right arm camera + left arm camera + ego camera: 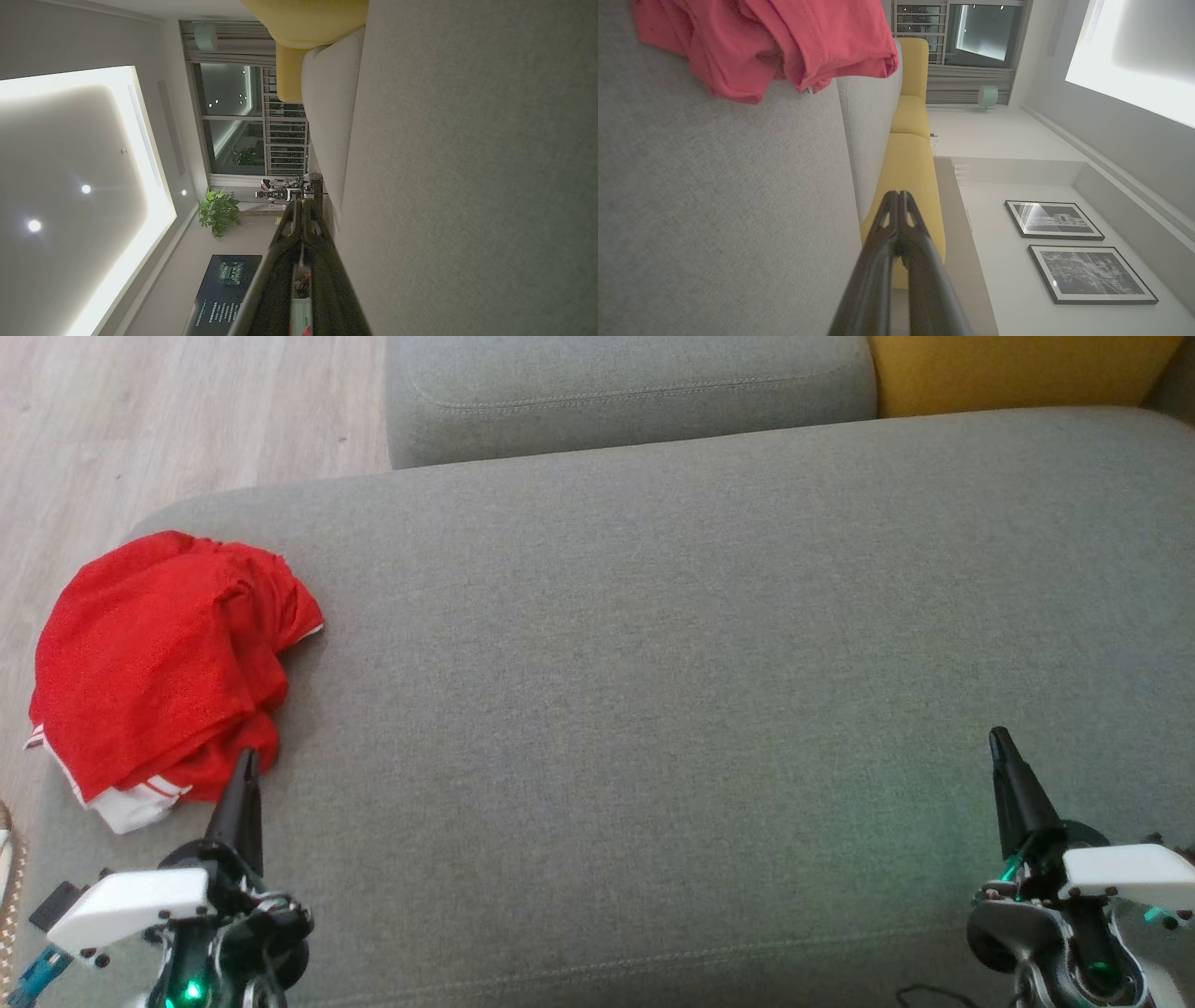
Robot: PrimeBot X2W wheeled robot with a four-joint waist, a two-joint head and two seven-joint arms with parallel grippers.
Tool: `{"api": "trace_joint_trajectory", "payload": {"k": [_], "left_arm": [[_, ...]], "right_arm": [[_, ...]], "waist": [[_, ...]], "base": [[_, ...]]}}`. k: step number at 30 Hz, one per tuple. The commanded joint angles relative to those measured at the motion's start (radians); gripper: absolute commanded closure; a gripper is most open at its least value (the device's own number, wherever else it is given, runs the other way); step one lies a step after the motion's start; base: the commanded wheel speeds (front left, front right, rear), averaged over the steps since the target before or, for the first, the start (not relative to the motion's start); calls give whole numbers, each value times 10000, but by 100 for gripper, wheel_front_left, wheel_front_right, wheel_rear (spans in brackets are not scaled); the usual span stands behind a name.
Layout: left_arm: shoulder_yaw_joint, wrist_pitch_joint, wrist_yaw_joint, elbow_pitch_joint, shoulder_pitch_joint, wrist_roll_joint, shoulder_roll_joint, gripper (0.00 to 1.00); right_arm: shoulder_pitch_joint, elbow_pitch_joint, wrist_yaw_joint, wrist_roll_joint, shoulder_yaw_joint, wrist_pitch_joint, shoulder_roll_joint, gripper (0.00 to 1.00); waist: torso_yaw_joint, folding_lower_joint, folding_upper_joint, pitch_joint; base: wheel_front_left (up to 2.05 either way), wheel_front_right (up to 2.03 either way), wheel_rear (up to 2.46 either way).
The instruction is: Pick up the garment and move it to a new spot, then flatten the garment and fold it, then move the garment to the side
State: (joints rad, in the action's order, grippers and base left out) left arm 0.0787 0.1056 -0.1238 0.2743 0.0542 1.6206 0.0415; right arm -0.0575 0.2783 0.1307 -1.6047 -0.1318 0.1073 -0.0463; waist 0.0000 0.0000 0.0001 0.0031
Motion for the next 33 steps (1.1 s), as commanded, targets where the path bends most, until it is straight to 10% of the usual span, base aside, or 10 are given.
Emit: {"api": "trace_joint_trajectory", "payload": {"k": [1,33], "left_arm": [[346,73,-69,-295,537,-115,87,100],[346,73,-69,-295,537,-115,87,100]], "right_arm": [[-504,-336,0,-44,185,55,-39,100],[-504,-336,0,-44,185,55,-39,100]], "waist": [[0,0,-1,0],[0,0,-1,0]], "base": [[0,0,0],[0,0,0]]}}
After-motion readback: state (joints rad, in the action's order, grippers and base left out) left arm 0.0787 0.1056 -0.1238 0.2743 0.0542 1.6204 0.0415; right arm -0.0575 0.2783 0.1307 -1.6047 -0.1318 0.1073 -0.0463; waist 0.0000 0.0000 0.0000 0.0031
